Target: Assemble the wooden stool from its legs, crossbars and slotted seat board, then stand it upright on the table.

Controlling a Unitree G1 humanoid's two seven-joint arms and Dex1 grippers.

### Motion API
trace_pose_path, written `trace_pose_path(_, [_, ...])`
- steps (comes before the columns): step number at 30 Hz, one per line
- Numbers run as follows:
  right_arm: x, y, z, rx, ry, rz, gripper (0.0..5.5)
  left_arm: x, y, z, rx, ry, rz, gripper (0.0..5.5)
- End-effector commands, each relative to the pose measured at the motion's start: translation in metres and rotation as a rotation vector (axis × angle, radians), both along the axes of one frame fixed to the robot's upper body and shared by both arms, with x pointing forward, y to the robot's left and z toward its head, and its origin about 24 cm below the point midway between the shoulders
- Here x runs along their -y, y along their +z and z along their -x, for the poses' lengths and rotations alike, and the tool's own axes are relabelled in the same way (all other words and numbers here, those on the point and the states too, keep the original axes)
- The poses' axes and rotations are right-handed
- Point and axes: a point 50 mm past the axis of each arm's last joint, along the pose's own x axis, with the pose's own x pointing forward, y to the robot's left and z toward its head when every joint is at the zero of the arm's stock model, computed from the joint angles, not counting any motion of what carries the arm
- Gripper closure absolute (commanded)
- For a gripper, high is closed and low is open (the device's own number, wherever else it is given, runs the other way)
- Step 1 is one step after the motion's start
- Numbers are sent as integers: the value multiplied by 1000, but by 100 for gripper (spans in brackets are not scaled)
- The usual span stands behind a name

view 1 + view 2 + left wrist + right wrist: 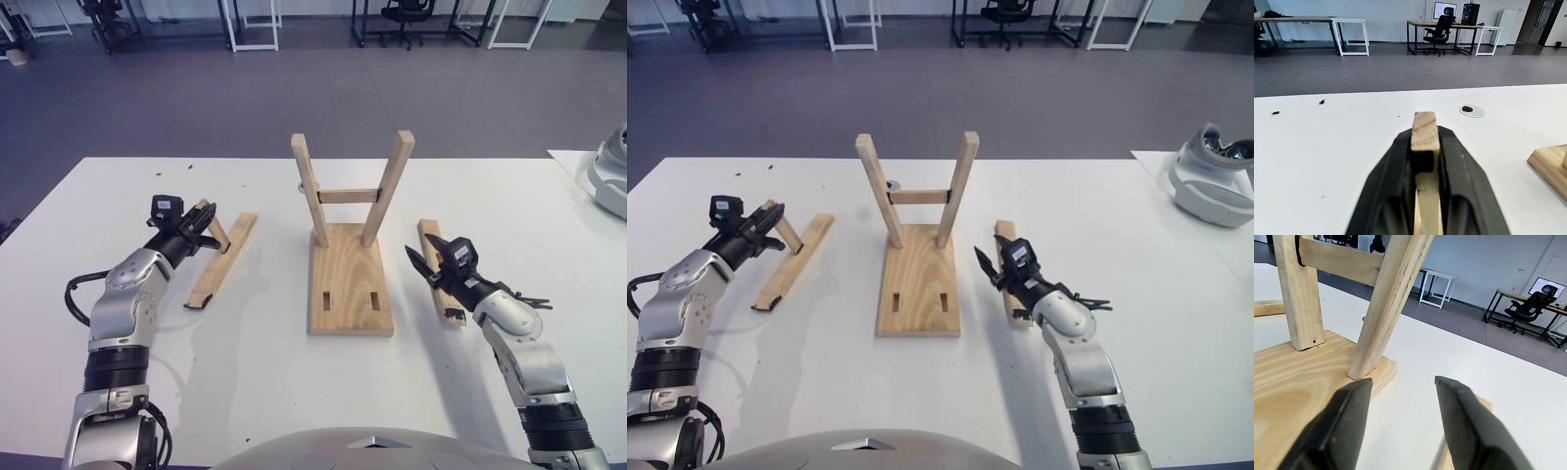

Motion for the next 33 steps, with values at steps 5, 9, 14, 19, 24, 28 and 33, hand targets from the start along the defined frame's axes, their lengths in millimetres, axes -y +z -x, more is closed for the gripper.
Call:
trace_pose_path(5, [-2,3,-2,17,27,32,311,-7,-53,22,-201,-15,-32,510])
trace_pose_path(9, [-3,6,-5,33,26,22,311,-2,7,-3,48,-54,13,459])
trace_pose_path(14, [-4,1,-7,31,16,39,311,-8,9,0,-11,-86,-83,389])
trace_pose_path(19, [-1,-5,-4,27,-9,42,311,-15,-6,20,-210,-125,-126,300])
trace_pose_path(24, [-2,-12,0,6,-5,59,311,-13,-23,34,-332,-146,-104,216])
trace_pose_path(28, [-3,-15,1,-1,-1,66,311,-15,-36,35,-382,-128,-225,150])
trace_pose_path(33, [-3,-17,2,-7,6,75,311,-18,-48,40,-418,-129,-263,127])
